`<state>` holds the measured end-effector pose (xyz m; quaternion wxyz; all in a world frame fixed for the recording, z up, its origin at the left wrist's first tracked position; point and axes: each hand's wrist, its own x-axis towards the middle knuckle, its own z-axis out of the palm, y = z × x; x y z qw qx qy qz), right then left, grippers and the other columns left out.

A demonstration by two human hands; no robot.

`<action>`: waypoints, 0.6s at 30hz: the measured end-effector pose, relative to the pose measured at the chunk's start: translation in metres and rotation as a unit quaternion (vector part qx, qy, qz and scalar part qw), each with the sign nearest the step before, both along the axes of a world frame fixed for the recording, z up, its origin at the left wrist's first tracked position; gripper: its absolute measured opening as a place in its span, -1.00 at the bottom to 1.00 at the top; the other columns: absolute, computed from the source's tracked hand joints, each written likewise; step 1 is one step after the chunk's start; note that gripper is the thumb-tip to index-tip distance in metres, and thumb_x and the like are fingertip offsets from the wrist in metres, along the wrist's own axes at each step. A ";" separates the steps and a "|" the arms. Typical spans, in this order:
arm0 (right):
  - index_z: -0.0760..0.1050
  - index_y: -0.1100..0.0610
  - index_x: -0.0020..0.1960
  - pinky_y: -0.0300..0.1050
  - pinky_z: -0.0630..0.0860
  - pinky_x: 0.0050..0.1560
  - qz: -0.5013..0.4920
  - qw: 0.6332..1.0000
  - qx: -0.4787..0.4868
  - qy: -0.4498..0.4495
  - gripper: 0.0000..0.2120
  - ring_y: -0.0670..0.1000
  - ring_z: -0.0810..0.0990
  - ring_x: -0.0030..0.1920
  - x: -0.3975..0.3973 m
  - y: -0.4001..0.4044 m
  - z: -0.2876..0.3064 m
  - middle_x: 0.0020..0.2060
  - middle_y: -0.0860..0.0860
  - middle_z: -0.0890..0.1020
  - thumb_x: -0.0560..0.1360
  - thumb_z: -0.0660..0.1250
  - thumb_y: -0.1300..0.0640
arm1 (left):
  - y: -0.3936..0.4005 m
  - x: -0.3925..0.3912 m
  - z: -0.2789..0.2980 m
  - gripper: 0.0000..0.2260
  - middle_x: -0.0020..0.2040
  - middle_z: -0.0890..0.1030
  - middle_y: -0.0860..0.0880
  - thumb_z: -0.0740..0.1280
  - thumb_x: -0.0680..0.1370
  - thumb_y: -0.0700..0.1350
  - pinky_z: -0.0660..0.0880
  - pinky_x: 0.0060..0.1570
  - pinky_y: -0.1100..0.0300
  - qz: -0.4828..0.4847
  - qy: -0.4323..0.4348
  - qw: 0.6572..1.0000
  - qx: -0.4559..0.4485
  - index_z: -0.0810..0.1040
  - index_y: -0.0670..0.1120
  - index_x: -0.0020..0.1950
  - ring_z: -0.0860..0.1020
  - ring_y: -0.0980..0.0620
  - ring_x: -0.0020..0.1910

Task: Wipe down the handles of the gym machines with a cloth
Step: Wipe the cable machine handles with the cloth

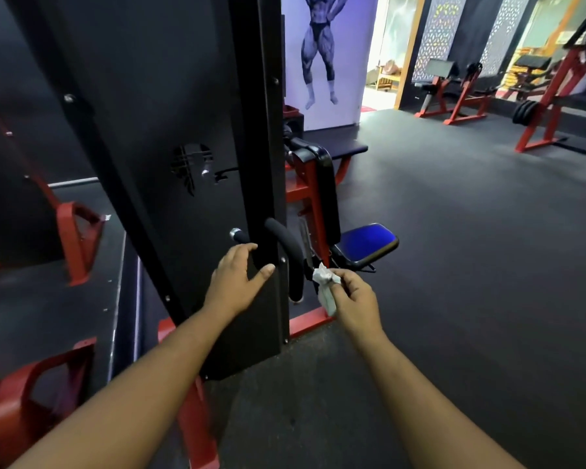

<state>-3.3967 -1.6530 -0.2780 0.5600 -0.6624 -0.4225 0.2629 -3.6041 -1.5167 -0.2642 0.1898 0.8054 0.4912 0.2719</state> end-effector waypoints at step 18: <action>0.52 0.06 0.40 0.05 0.62 0.11 -0.016 0.879 -0.039 -0.475 -0.60 0.11 0.63 0.26 -0.055 0.155 0.042 0.42 0.00 0.53 0.59 0.33 0.28 | 0.160 0.010 -0.012 -0.33 0.33 0.55 -0.06 0.23 0.47 0.44 0.52 0.24 -0.04 -0.178 -0.001 0.965 -0.191 0.14 0.34 0.54 0.51 -0.13 0.32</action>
